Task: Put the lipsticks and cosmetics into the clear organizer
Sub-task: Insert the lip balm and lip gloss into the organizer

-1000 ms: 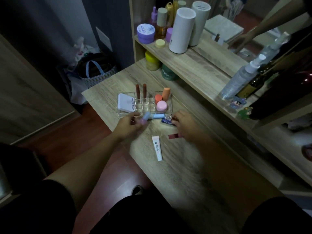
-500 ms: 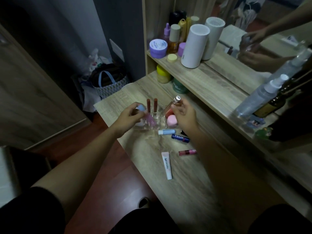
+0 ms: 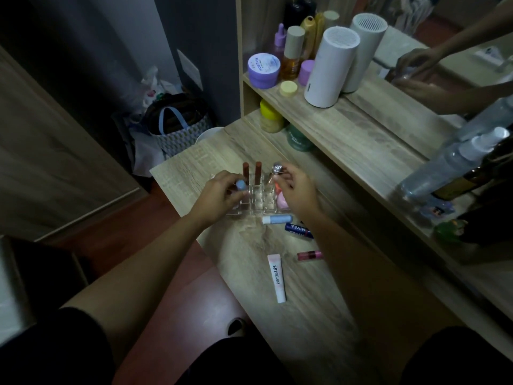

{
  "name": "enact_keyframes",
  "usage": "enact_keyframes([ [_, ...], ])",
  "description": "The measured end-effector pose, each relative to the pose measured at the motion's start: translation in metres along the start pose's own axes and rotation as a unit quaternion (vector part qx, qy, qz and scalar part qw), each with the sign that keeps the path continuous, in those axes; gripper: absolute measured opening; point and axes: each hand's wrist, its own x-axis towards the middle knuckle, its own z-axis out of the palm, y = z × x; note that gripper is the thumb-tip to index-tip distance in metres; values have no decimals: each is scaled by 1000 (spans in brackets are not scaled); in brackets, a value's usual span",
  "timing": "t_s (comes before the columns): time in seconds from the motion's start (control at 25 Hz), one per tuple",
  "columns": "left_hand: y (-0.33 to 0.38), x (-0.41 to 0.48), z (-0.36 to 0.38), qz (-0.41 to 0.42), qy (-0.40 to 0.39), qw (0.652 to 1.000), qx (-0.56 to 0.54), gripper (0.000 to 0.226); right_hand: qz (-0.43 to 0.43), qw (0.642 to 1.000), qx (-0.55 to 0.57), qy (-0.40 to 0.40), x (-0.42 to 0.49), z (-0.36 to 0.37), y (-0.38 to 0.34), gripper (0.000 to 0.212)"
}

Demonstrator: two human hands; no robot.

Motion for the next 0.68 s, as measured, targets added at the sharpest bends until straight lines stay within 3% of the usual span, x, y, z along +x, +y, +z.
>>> enact_keyframes([
  [0.24, 8, 4, 15, -18, 37, 999, 36, 20, -27, 998, -58, -6, 9, 5, -3, 30],
  [0.4, 6, 4, 19, -40, 51, 997, 32, 28, -15, 998, -61, -19, 12, 5, -3, 35],
  [0.56, 6, 2, 18, -70, 53, 996, -13, 40, -10, 997, -63, -32, 15, 2, 0, 42],
  [0.68, 11, -6, 18, -89, 94, 990, -48, 35, -24, 996, -83, -37, 14, -7, -1, 44],
])
